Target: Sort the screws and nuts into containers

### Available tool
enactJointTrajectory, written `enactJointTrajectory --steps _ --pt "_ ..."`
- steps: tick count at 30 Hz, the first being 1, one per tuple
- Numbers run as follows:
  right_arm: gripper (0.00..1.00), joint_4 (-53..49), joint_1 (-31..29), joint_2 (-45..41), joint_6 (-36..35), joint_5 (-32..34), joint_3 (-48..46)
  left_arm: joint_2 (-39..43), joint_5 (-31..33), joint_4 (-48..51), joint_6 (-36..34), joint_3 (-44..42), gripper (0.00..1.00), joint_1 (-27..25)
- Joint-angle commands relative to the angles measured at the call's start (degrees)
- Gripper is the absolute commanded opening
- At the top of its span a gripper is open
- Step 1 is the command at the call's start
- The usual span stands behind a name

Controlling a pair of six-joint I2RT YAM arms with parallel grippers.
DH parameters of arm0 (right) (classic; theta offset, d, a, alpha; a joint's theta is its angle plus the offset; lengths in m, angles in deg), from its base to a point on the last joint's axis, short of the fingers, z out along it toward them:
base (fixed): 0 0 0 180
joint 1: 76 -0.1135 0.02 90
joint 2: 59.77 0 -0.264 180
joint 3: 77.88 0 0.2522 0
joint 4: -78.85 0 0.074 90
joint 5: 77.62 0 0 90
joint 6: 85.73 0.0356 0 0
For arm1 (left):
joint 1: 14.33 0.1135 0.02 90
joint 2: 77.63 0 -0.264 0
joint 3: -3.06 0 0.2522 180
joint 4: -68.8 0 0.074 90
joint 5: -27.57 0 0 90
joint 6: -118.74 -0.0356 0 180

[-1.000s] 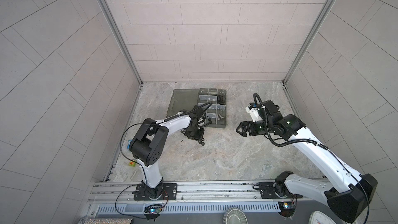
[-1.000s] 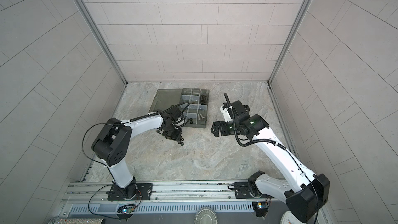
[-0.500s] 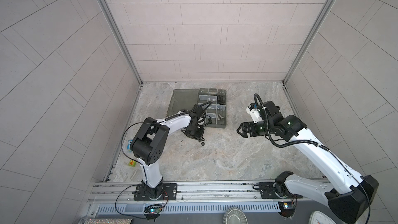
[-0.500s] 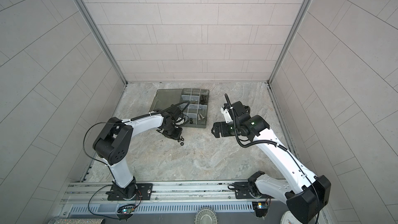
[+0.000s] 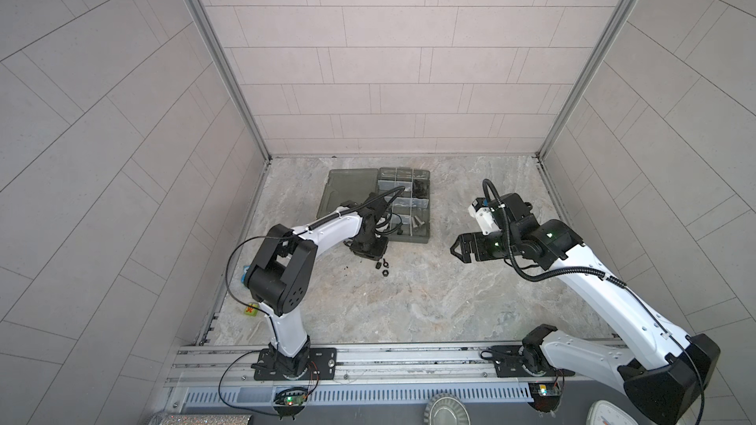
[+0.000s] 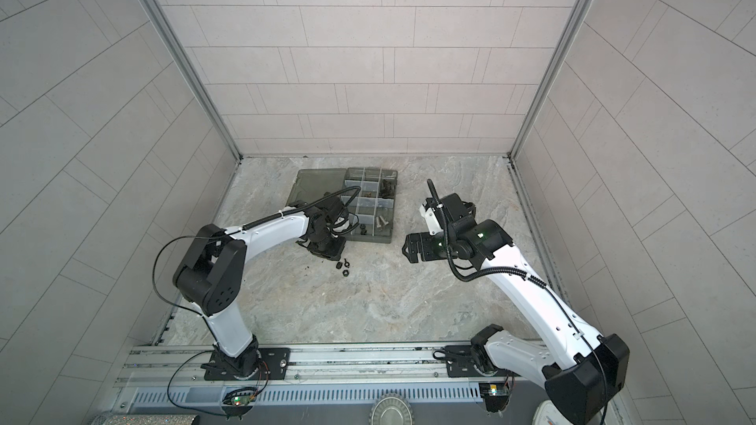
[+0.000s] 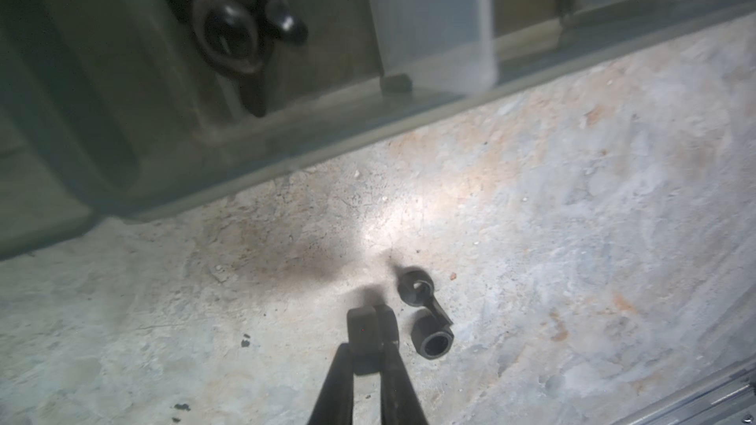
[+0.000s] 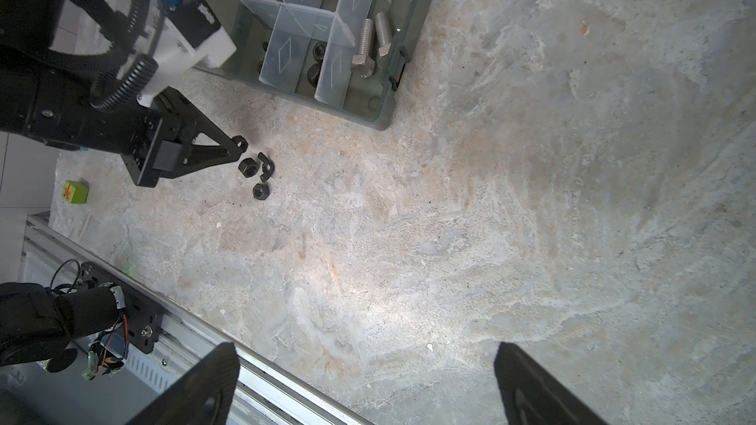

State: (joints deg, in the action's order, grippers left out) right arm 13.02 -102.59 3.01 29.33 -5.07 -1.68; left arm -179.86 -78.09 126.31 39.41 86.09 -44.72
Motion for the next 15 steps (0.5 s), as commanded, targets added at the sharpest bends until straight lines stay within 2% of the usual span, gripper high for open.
enactJointTrajectory --steps 1,6,15 --pt "0.99 -0.4 -0.2 -0.5 -0.4 1.1 -0.7 1.9 0.7 3.1 0.0 2.1 0.12 -0.1" --pt "0.99 0.0 -0.2 -0.3 -0.5 1.1 -0.8 1.9 0.6 5.6 0.2 6.2 0.12 -0.2" --pt "0.99 0.9 0.0 1.1 -1.0 1.2 -0.4 -1.7 0.5 9.3 0.2 18.7 0.12 -0.4"
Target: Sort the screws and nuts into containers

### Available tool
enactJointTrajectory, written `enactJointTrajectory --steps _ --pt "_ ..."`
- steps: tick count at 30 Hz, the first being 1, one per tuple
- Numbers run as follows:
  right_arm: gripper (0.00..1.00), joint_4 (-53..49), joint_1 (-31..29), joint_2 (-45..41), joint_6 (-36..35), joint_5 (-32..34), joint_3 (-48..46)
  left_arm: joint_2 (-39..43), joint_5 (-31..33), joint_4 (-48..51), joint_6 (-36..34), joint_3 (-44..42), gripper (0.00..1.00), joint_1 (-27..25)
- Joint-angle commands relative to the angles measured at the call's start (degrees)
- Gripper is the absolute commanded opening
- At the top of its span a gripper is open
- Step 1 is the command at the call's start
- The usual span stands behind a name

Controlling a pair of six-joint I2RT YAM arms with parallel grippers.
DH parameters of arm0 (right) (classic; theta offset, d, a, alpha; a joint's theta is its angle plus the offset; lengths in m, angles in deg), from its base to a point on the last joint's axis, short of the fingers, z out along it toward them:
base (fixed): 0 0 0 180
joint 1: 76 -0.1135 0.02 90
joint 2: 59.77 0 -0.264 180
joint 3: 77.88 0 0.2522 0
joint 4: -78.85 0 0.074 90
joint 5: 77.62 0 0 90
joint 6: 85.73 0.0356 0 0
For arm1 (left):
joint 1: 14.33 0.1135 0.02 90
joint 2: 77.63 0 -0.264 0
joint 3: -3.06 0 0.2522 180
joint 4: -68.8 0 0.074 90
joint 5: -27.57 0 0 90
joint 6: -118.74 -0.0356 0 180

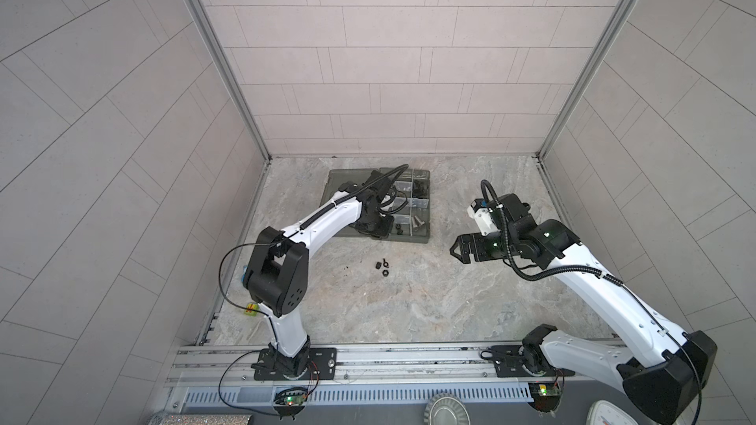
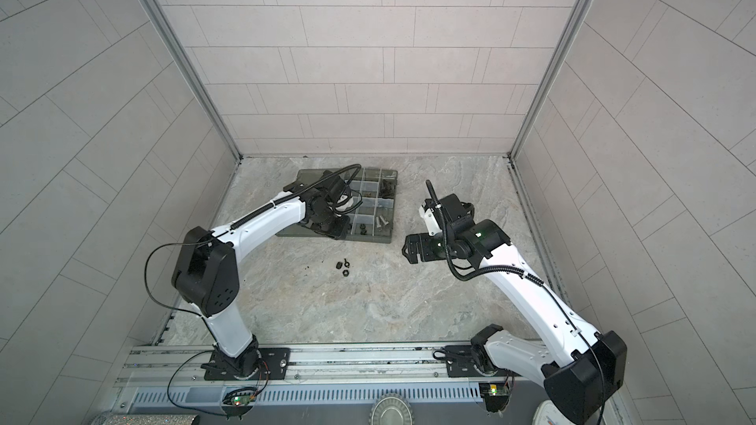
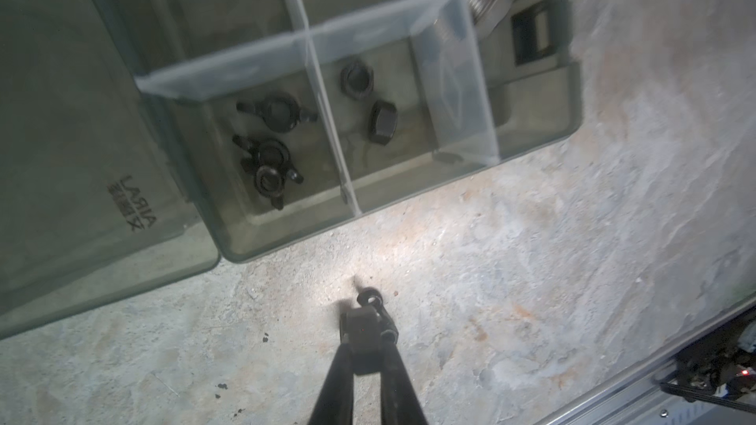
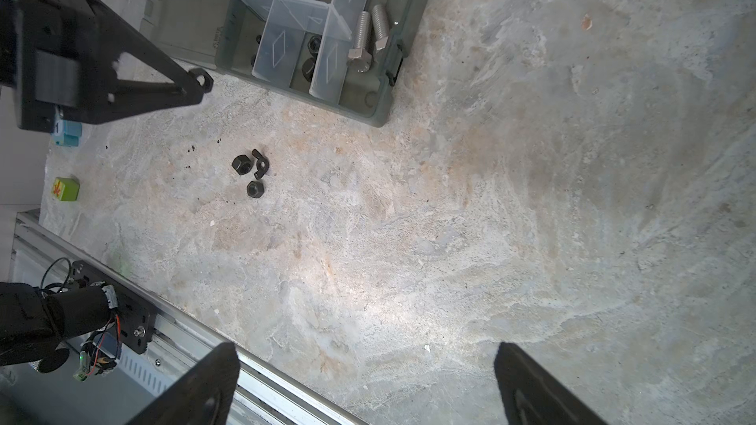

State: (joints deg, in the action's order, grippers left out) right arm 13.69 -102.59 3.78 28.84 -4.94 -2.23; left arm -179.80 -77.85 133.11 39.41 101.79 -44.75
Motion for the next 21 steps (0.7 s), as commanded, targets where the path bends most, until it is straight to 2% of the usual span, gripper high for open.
enactJointTrajectory --steps 1,8,17,18,21 --pt "0.99 0.3 0.0 0.6 -0.6 1.0 0.2 -2.8 0.4 2.5 0.4 4.2 0.12 -0.4" --pt "0.99 0.6 0.5 2.0 -1.4 1.2 1.0 -9.2 -1.5 3.2 0.8 11.1 0.12 -1.6" --pt "0.99 -0.3 1.7 2.6 -2.3 1.4 1.6 -13.9 -2.4 3.6 0.0 14.0 0.12 -2.2" --pt "0.99 -0.4 1.9 2.8 -2.4 1.4 1.7 -14.2 -2.5 3.6 -0.1 14.1 0.14 -2.2" --pt "0.99 -0.6 2.2 3.0 -2.7 1.4 2.0 -14.9 -2.3 4.0 -0.5 14.5 0.31 -2.2"
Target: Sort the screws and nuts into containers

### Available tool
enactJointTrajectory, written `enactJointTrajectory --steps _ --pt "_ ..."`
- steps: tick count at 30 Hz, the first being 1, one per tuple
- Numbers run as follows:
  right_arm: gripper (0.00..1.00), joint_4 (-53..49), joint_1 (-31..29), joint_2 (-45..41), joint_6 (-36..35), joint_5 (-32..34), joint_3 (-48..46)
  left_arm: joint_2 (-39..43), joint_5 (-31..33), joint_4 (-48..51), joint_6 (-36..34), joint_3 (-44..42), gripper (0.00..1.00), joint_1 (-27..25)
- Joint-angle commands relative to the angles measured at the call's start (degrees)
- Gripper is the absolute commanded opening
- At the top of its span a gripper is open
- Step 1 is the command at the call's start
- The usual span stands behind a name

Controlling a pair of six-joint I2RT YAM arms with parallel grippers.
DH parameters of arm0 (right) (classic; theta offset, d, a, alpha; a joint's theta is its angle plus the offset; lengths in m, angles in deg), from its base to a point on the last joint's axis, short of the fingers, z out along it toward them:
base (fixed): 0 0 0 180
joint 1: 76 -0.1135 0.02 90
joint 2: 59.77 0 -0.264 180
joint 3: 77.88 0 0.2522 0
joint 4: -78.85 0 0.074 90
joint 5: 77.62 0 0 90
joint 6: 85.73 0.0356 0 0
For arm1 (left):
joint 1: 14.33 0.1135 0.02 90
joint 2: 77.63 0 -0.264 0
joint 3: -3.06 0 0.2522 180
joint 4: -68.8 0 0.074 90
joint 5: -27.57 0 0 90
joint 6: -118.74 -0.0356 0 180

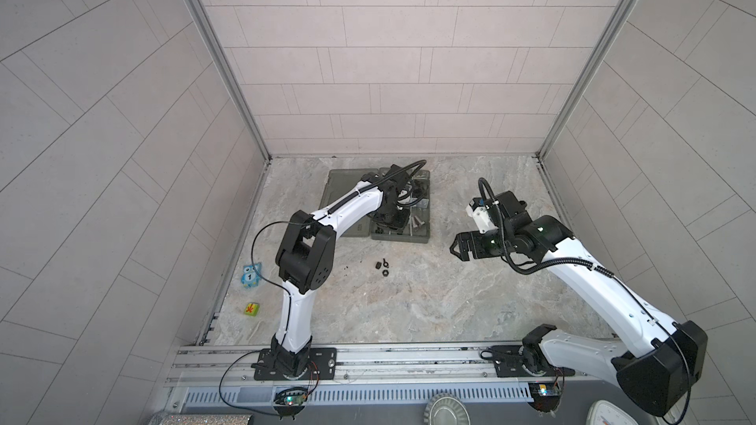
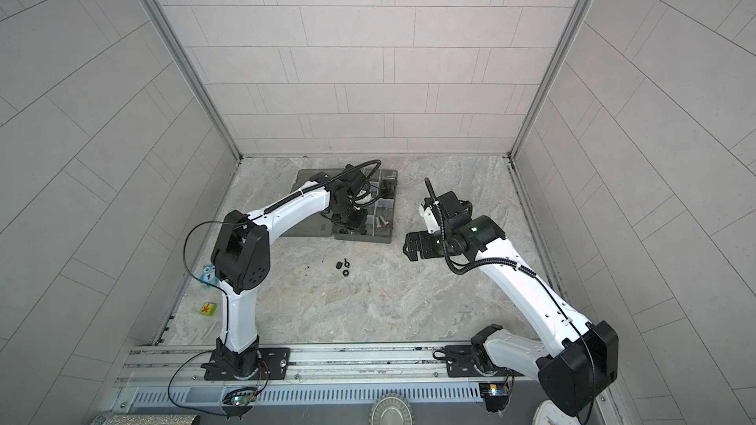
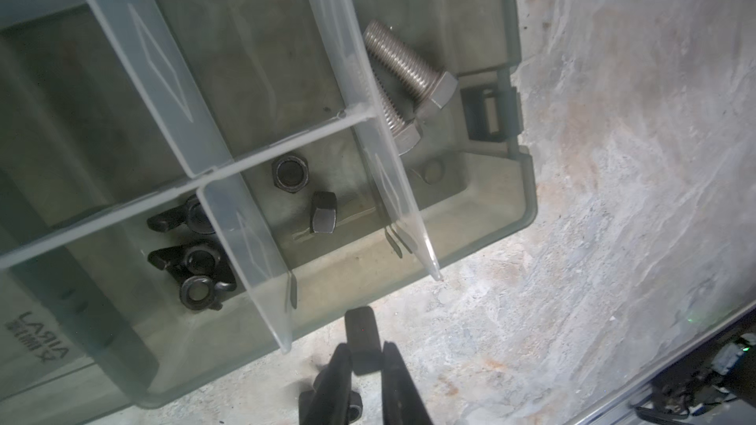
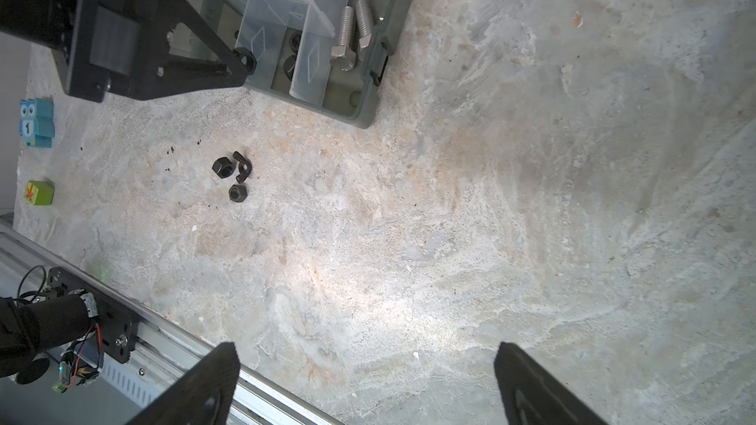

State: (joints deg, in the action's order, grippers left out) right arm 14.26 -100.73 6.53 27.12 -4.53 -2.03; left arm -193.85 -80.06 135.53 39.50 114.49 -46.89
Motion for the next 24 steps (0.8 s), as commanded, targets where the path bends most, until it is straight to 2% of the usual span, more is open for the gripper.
enactJointTrajectory --steps 1,7,12,18,24 --pt "0.99 -1.3 0.5 0.3 -1.1 1.0 1.7 -1.1 0.0 1.5 -0.7 2.0 0.33 -0.2" --pt "0.99 -1.6 1.2 0.6 -1.4 1.0 2.2 -2.5 0.3 2.2 -0.7 4.0 0.33 -0.1" --pt "0.99 -1.6 1.4 1.5 -1.8 0.5 2.6 0.1 2.3 2.4 -0.7 2.6 0.34 -0.1" --pt "0.99 -0.5 1.4 3.7 -2.0 -1.3 3.3 9.0 5.5 -0.4 -0.2 -8.5 0.45 0.0" --pt "0.99 -0.3 1.3 6.4 -2.7 -3.3 5.6 16.3 6.5 -2.5 -0.7 -21.8 0.46 0.0"
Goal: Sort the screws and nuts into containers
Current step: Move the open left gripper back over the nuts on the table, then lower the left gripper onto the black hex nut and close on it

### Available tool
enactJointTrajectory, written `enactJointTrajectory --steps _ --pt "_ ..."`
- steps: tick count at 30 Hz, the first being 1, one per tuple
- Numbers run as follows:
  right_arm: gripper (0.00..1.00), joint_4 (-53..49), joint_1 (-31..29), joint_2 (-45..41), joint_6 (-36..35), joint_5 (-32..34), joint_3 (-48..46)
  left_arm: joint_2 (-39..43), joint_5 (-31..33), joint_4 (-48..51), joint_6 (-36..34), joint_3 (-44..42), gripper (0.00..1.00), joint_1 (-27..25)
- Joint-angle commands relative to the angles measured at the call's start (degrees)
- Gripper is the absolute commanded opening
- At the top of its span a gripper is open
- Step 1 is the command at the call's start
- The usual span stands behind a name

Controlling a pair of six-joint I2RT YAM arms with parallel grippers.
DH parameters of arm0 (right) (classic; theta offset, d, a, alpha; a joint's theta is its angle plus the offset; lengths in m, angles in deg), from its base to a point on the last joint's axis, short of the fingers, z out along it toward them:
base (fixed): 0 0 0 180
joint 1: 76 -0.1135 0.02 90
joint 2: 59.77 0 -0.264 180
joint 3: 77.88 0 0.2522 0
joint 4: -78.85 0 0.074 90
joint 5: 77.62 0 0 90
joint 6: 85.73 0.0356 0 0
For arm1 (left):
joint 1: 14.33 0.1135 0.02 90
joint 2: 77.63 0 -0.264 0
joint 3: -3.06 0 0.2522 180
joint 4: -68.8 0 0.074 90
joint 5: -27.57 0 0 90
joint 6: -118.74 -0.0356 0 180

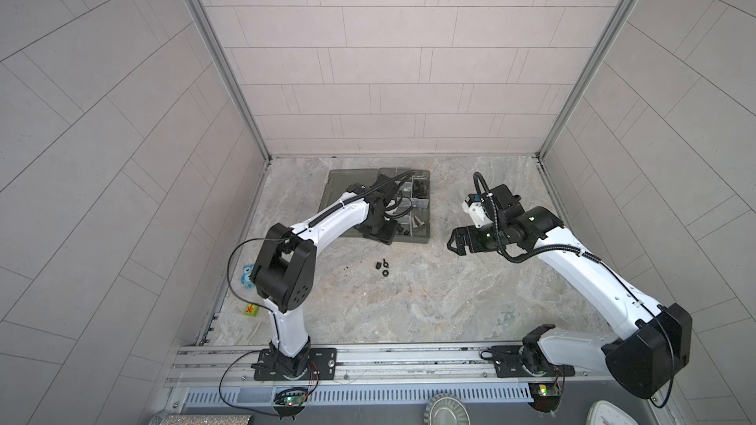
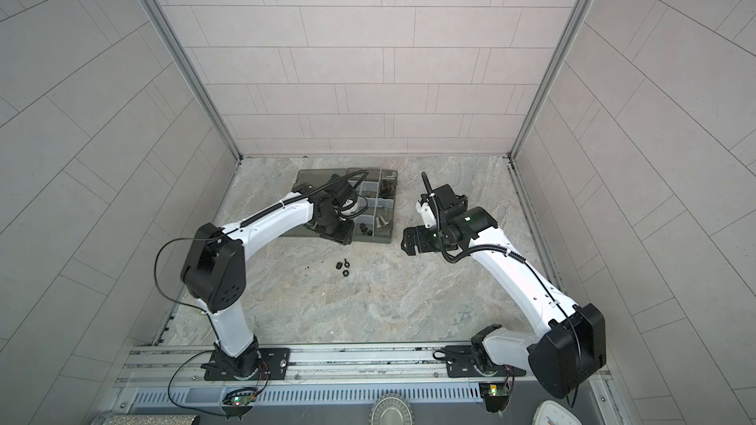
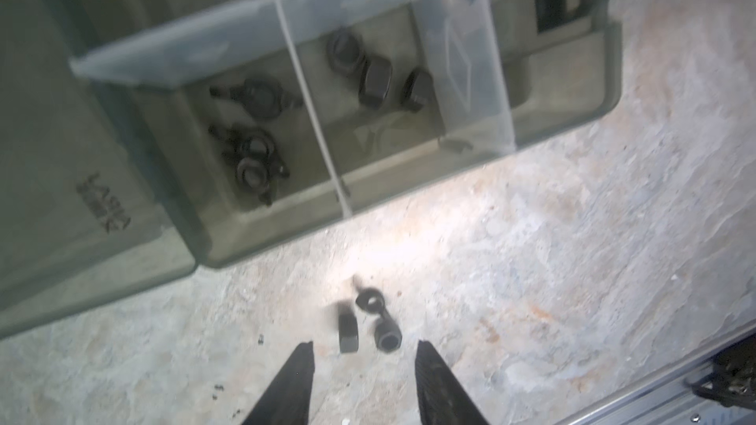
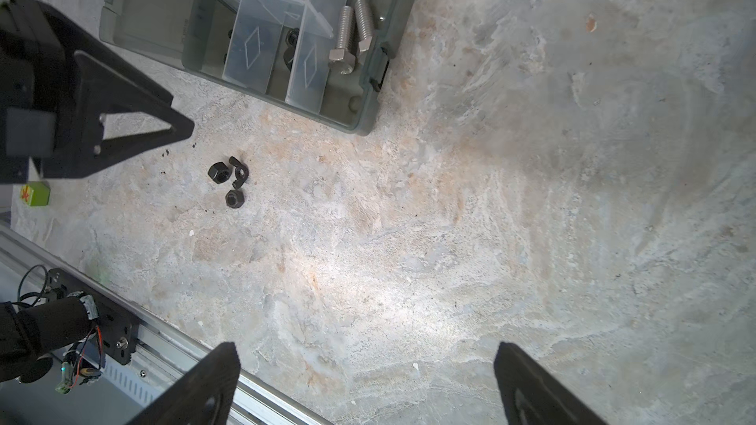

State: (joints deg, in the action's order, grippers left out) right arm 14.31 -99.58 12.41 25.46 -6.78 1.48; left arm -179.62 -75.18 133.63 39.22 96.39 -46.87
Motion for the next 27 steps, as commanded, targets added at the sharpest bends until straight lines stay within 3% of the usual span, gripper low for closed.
enactJointTrajectory --steps 1,6,27 --pt "0.99 -0.3 0.2 0.7 -1.1 -1.1 2.4 2.8 1.6 -1.3 -0.3 -5.4 0.46 0.0" --pt "0.99 -0.6 0.1 1.5 -1.2 -2.1 3.7 3.8 1.5 -4.8 0.9 -9.8 0.46 0.1" --pt "0.99 -2.9 0.1 -2.4 -0.5 -0.2 1.4 0.5 -0.8 -9.4 1.0 -15.1 0.42 0.0"
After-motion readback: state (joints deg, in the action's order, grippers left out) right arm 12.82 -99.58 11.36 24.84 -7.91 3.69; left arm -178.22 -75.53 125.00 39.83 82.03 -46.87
